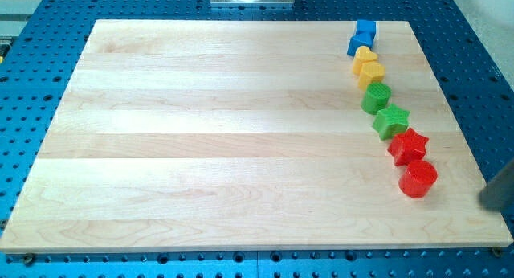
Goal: Adjust red blocks and green blocks in a vertical line
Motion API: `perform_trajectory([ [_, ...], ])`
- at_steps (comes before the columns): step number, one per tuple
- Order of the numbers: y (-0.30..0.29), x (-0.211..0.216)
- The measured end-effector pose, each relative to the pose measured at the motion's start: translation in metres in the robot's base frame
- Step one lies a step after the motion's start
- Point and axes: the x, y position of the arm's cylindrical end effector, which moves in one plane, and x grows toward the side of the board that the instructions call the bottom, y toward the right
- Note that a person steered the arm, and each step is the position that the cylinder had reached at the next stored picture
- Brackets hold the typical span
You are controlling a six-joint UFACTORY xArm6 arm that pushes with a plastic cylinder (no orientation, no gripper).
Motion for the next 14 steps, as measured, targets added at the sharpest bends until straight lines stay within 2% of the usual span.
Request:
perform_trajectory([
  [1, -0.001, -0.054],
  [2, -0.031, -0.071],
  [5, -0.096, -0.068],
  [7, -0.062, -0.039],
  [9, -0.074, 0.006],
  [12, -0.085, 0.006],
  [13, -0.113, 0.007],
  [14, -0.091, 0.013],
])
